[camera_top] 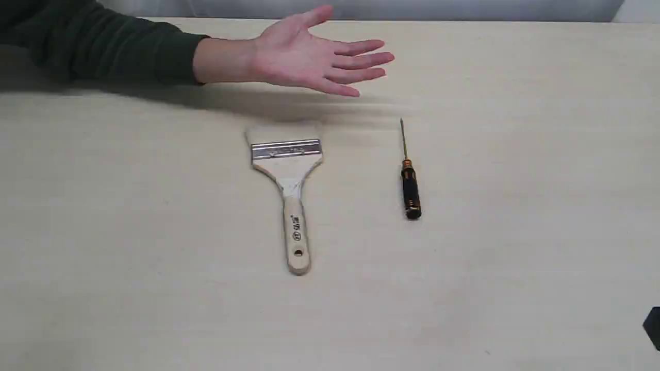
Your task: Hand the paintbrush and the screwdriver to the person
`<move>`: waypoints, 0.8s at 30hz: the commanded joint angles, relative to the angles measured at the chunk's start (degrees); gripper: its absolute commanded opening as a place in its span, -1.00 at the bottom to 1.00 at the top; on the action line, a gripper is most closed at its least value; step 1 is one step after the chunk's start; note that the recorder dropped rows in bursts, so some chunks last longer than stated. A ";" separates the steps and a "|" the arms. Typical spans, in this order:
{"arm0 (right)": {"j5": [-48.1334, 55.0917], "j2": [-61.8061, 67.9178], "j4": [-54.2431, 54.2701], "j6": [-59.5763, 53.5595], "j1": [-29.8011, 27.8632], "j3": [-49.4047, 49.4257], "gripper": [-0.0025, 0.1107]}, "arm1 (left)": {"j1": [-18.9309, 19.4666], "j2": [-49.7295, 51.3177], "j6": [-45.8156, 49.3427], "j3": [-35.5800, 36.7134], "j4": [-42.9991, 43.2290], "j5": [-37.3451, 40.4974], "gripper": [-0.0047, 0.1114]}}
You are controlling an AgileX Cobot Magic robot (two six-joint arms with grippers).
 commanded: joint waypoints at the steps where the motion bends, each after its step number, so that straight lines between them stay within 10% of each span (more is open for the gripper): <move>1: -0.08 -0.25 0.00 0.15 -0.21 0.18 -0.88 | -0.27 -0.14 -0.12 0.12 -0.25 -0.57 -0.92; 24: -5.30 -0.25 -0.96 0.15 -0.21 0.18 -0.88 | -0.27 -0.14 -0.12 0.12 -0.14 -0.62 -0.92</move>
